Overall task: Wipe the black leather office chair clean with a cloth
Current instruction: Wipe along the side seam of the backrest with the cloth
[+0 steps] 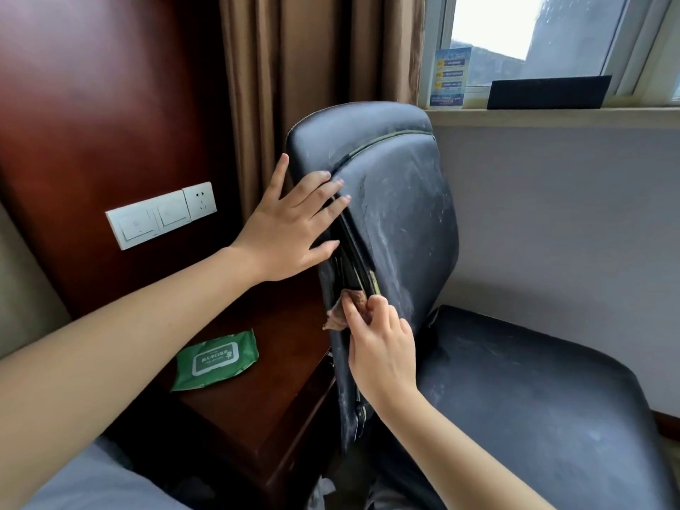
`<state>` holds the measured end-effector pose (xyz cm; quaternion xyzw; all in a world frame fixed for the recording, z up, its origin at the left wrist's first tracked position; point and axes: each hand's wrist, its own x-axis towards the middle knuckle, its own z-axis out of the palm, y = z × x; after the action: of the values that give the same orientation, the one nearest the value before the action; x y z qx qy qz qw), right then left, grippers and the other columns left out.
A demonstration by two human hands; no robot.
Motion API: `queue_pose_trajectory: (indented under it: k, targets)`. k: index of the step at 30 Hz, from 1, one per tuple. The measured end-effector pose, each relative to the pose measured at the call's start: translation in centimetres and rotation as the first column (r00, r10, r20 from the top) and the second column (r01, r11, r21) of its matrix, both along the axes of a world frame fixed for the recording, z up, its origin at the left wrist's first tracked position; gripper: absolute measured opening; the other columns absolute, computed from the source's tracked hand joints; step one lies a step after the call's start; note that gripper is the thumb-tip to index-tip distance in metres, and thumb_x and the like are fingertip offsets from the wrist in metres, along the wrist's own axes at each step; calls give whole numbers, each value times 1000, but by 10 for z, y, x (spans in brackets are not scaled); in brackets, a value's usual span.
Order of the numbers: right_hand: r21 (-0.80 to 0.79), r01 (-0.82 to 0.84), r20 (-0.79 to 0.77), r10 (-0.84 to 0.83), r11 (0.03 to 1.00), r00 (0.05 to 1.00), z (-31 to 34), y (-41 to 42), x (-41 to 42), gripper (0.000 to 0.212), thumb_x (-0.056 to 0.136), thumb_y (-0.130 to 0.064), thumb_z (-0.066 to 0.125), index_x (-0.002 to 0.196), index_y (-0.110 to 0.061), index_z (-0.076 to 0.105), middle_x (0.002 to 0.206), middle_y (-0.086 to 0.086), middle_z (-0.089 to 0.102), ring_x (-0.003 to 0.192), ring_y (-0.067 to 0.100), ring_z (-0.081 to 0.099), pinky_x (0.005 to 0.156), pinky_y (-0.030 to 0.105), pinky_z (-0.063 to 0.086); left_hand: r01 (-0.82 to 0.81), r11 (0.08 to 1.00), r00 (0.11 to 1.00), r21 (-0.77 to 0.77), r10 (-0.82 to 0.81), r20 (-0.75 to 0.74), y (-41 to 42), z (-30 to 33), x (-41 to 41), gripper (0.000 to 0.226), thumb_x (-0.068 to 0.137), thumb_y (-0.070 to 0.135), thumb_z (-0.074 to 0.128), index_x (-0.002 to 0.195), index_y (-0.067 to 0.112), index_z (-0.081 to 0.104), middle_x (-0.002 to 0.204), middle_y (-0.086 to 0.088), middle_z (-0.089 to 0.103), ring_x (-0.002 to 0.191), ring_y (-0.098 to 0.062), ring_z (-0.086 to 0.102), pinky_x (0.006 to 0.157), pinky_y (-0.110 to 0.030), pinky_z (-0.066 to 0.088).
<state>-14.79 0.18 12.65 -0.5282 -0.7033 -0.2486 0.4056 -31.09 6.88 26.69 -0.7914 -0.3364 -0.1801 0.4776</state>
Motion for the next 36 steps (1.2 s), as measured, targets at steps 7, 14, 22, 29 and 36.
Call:
queue_pose_trajectory:
  k: [7,14,22,29,36]
  targets:
    - [123,19,11,-20,992,1000,44,19,-6,50,66,-5,73,114,-11,66,92,13,58,68,26,54,55,31,40,96,992,990,76,-104,101,15,-14,3,42,95,27,46,130,5,56,137,-14,53,130,-28,40,112,-62,10]
    - [14,24,128,-26,1000,991,7,17,1,48,61,-6,74,108,-13,68,85,8,57,62,23,50,51,30,35,184,974,964,129,-204,171,29,-19,4,36,99,18,39,121,3,62,129,-13,59,124,-27,46,111,-63,15]
    - [104,-26,45,21,994,999,48,37,-10,45,70,-5,68,114,-11,65,93,11,58,67,25,52,55,31,37,182,971,958,156,-211,196,41,-25,7,37,97,15,38,124,1,60,131,-14,59,125,-27,45,111,-62,16]
    - [16,-8,191,5,1000,982,-3,36,-1,50,65,-6,67,115,-8,65,98,9,50,67,23,50,54,31,40,215,961,954,175,-245,174,52,-23,2,34,96,14,44,122,0,61,128,-14,60,123,-27,46,111,-63,15]
    - [132,-10,124,-7,991,992,35,45,-7,47,70,-6,67,117,-10,64,97,9,60,67,22,52,55,30,36,172,967,974,187,-196,116,60,-20,0,36,96,17,42,123,2,61,128,-13,60,122,-27,46,109,-65,17]
